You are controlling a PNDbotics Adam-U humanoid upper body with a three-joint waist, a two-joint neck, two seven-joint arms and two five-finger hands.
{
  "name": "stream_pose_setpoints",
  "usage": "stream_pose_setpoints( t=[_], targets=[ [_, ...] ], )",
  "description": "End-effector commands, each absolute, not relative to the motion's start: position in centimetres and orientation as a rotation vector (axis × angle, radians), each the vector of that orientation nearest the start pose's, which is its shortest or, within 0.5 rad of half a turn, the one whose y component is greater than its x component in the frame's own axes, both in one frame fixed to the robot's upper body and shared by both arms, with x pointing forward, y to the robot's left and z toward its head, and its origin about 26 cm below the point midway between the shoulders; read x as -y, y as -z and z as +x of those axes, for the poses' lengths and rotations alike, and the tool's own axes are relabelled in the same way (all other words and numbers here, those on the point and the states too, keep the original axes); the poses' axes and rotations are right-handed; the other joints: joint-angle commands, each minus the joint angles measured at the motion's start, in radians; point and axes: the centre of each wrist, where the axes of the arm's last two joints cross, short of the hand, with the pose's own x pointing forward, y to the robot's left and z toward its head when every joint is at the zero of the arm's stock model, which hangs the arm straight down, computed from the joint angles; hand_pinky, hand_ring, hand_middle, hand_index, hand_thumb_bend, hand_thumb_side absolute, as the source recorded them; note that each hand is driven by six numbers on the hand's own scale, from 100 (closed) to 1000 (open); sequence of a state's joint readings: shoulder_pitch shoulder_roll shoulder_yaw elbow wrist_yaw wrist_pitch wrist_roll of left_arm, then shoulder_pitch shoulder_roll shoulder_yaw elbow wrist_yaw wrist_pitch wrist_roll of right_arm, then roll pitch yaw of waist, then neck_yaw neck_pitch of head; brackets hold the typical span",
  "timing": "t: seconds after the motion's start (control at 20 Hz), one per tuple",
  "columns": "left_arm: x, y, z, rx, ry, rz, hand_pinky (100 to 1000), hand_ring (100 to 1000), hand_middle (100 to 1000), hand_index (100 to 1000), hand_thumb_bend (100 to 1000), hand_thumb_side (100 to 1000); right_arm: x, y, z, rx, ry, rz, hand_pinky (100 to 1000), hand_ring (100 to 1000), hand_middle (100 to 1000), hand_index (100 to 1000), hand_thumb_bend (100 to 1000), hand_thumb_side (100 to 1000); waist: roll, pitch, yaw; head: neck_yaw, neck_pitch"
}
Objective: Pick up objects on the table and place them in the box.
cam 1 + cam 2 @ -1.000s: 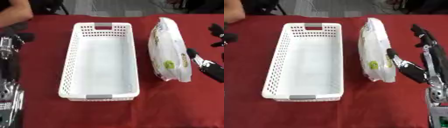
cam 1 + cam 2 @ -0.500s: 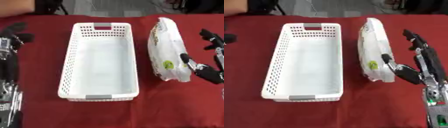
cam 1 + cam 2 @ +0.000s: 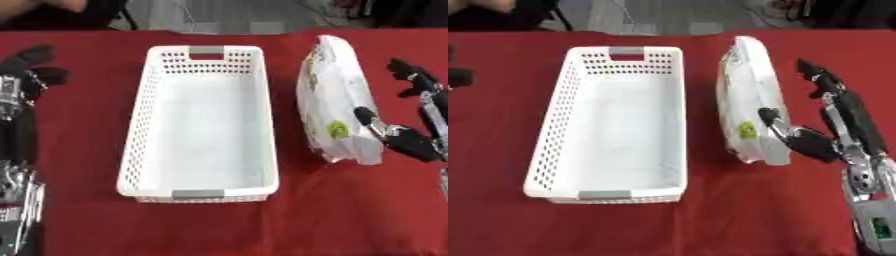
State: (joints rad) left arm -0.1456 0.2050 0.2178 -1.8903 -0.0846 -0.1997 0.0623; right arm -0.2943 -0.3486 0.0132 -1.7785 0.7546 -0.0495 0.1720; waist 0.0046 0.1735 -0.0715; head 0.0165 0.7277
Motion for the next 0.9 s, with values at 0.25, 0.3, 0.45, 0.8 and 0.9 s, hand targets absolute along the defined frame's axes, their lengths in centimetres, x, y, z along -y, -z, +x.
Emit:
stream_pose_setpoints(
  t=[0.25, 0.3, 0.45, 0.8, 0.9],
  targets=[
    [-31.9, -14.0, 29.0, 2.255, 0.109, 0.432, 670, 606, 784, 741, 100, 1000, 27.9, -16.4, 33.7, 1.862, -1.069, -0.873, 716, 874, 880, 1000, 543, 749, -0.001, -0.014, 0.004, -0.015, -0.015],
    [-31.9, -14.0, 29.0, 2.255, 0.109, 0.432, 670, 606, 784, 741, 100, 1000, 27.9, -16.4, 33.8, 1.861, -1.075, -0.87, 716, 874, 880, 1000, 543, 748, -0.001, -0.013, 0.005, -0.015, -0.015],
    [-31.8, -14.0, 29.0, 2.255, 0.11, 0.43, 670, 606, 784, 741, 100, 1000, 27.7, -16.2, 34.1, 1.854, -1.088, -0.857, 717, 874, 880, 1000, 543, 746, -0.001, -0.013, 0.005, -0.015, -0.014],
    [-31.8, -14.0, 29.0, 2.256, 0.111, 0.428, 670, 605, 784, 741, 100, 1000, 27.5, -15.2, 34.8, 1.818, -1.125, -0.82, 725, 874, 880, 1000, 545, 734, -0.001, -0.013, 0.006, -0.017, -0.014],
    [-31.8, -14.0, 29.0, 2.256, 0.111, 0.428, 670, 605, 784, 741, 100, 1000, 27.5, -14.8, 34.9, 1.803, -1.136, -0.81, 726, 874, 880, 1000, 546, 731, -0.001, -0.013, 0.006, -0.016, -0.014]
  ],
)
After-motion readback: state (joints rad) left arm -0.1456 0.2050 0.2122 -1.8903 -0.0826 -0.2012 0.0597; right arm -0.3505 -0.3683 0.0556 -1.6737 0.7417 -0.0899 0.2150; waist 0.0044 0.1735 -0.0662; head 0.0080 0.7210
